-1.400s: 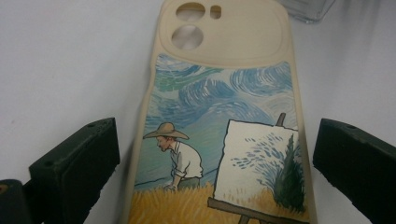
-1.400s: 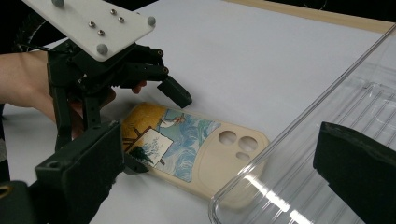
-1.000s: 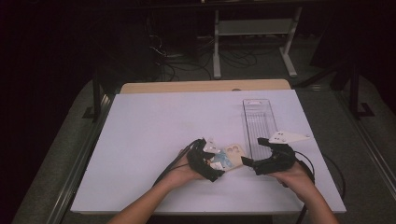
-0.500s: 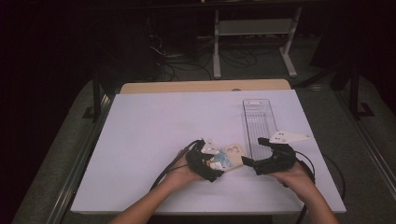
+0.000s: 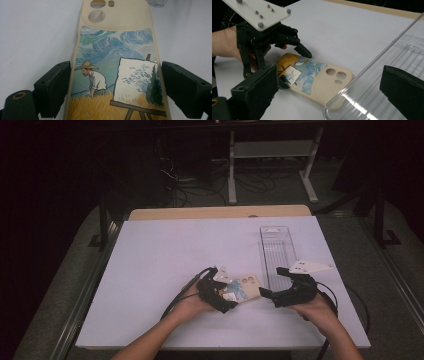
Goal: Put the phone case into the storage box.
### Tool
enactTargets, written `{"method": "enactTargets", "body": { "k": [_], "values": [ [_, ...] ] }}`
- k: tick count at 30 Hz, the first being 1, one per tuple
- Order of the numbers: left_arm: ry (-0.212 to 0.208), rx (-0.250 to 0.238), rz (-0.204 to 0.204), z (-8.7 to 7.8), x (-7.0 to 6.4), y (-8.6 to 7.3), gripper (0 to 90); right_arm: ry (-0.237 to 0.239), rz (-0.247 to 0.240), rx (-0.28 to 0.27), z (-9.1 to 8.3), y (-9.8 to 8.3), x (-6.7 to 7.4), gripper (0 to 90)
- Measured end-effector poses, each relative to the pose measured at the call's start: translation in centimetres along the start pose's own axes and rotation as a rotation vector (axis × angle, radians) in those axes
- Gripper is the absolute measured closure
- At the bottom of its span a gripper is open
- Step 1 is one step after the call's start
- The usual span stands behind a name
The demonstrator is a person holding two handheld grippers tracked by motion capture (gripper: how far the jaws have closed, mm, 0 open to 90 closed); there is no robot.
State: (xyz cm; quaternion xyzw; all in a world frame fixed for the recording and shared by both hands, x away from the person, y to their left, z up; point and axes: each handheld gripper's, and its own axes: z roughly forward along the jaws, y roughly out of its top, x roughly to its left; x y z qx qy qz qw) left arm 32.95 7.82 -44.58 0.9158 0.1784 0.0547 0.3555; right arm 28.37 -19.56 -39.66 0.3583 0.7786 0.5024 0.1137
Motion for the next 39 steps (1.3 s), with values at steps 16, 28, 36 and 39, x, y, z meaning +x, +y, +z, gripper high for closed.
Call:
{"method": "enactTargets", "body": {
  "k": [16, 28, 36, 39],
  "values": [
    [-0.027, -0.019, 0.005, -4.5, 2.6, -0.1, 11.7, 0.0, -0.003, -0.002, 0.0, 0.0, 0.0, 1.4],
    [-0.039, -0.044, -0.012, -8.1, 4.7, -0.8, 11.6, 0.001, 0.0, 0.002, 0.0, 0.0, 0.0, 1.4],
    [-0.069, -0.045, -0.007, -10.0, 5.7, -1.4, 11.5, 0.011, -0.007, 0.011, 0.2, 0.2, 0.1, 1.4],
    [-0.074, -0.05, -0.008, -10.5, 6.1, -1.6, 11.5, 0.015, -0.009, 0.017, 0.4, 0.3, 0.2, 1.4]
  ]
}}
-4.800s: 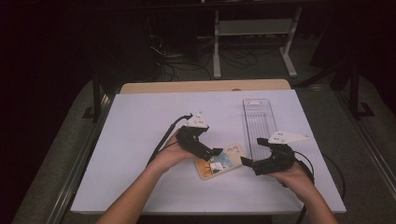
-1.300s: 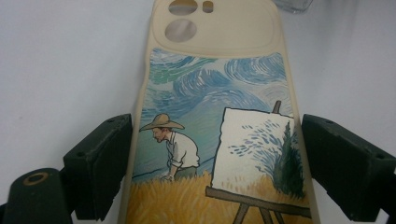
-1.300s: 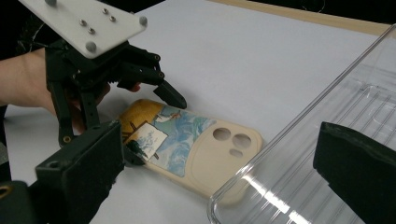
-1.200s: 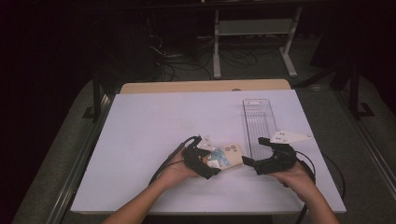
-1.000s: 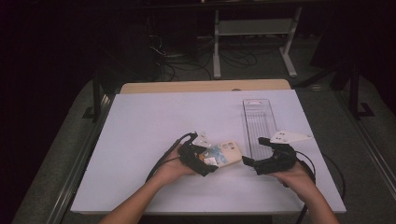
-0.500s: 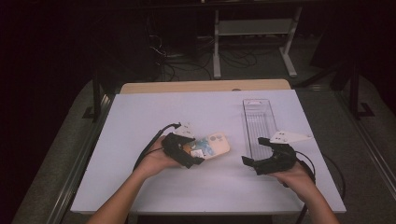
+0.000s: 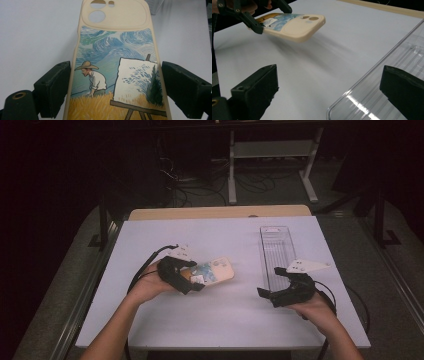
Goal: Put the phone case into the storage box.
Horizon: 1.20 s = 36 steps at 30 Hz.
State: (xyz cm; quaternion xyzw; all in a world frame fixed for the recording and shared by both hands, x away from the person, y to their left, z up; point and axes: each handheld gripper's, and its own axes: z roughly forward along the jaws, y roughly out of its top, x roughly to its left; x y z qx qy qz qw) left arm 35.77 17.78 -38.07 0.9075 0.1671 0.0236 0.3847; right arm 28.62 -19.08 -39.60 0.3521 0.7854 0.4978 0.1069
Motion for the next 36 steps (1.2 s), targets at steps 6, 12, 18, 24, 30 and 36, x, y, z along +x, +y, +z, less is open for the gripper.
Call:
{"method": "enactTargets", "body": {
  "k": [6, 12, 18, 24, 30, 36],
  "values": [
    [-0.028, 0.002, 0.019, -0.5, 0.3, -0.1, 11.5, 0.003, -0.001, 0.01, 0.1, 0.2, -0.1, 1.4],
    [-0.035, -0.002, 0.036, -0.8, 0.3, -0.1, 11.4, 0.007, -0.015, 0.015, 0.3, 1.0, -0.3, 1.4],
    [-0.036, -0.009, 0.038, -1.3, 0.5, -0.1, 11.4, 0.018, -0.024, 0.036, 0.6, 1.9, -0.6, 1.4],
    [-0.036, -0.011, 0.046, -1.5, 0.7, -0.2, 11.4, 0.038, -0.028, 0.035, 0.8, 2.8, -1.2, 1.4],
    [-0.027, -0.017, 0.051, -1.7, 0.8, -0.1, 11.3, 0.06, -0.048, 0.034, 1.1, 3.8, -1.4, 1.3],
    [-0.034, -0.012, 0.038, -1.6, 0.7, -0.1, 11.3, 0.085, -0.07, 0.049, 1.7, 4.4, -1.4, 1.4]
  ]
}}
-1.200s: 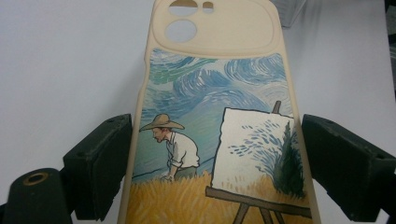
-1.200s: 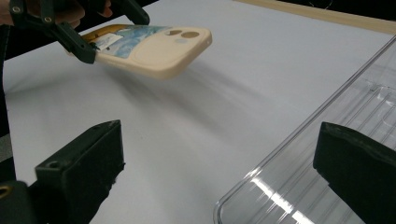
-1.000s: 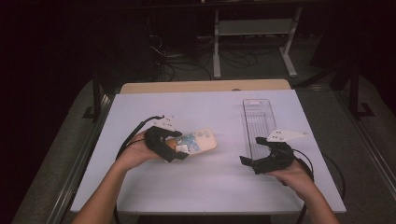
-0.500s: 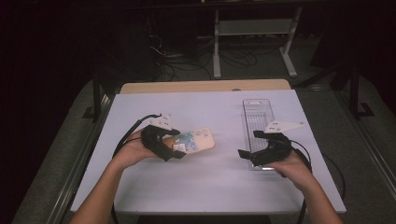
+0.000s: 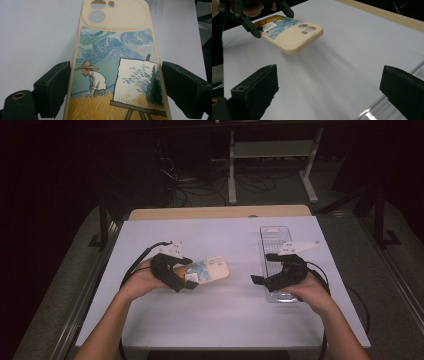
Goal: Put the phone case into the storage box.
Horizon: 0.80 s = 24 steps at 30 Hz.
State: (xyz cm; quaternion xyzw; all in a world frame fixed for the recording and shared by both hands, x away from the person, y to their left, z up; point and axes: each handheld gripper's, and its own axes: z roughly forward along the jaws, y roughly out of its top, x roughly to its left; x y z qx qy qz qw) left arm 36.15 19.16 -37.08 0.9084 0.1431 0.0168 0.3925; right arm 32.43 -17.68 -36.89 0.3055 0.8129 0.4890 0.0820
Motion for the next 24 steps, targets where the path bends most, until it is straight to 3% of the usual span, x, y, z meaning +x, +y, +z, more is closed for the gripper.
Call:
{"method": "enactTargets", "body": {
  "k": [13, 24],
  "values": [
    [-0.031, -0.018, 0.009, -0.1, -0.2, 0.2, 11.3, 0.053, -0.05, 0.039, 1.3, 1.8, -0.1, 1.4],
    [-0.038, -0.004, 0.017, -0.1, -0.4, 0.3, 11.3, 0.103, -0.088, 0.064, 2.8, 3.5, 0.0, 1.4]
  ]
}}
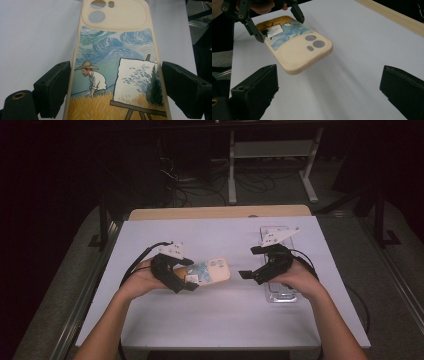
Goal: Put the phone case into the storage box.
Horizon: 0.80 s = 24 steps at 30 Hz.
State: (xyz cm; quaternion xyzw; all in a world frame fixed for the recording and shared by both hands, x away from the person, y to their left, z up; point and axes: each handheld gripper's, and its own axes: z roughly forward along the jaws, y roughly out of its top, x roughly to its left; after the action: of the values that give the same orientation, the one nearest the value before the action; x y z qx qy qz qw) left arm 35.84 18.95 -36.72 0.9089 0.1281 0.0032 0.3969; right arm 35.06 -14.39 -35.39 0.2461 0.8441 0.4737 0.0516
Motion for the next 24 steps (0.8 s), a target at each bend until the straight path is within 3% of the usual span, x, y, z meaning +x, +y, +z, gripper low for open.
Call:
{"method": "enactTargets", "body": {
  "k": [13, 24],
  "values": [
    [-0.034, 0.006, 0.043, -0.1, -0.2, 0.2, 11.3, 0.107, -0.074, 0.035, 1.8, 2.2, 0.0, 1.4],
    [-0.072, 0.034, 0.091, 0.7, -0.7, 0.4, 11.4, 0.194, -0.112, 0.068, 3.3, 2.3, 0.4, 1.3]
  ]
}}
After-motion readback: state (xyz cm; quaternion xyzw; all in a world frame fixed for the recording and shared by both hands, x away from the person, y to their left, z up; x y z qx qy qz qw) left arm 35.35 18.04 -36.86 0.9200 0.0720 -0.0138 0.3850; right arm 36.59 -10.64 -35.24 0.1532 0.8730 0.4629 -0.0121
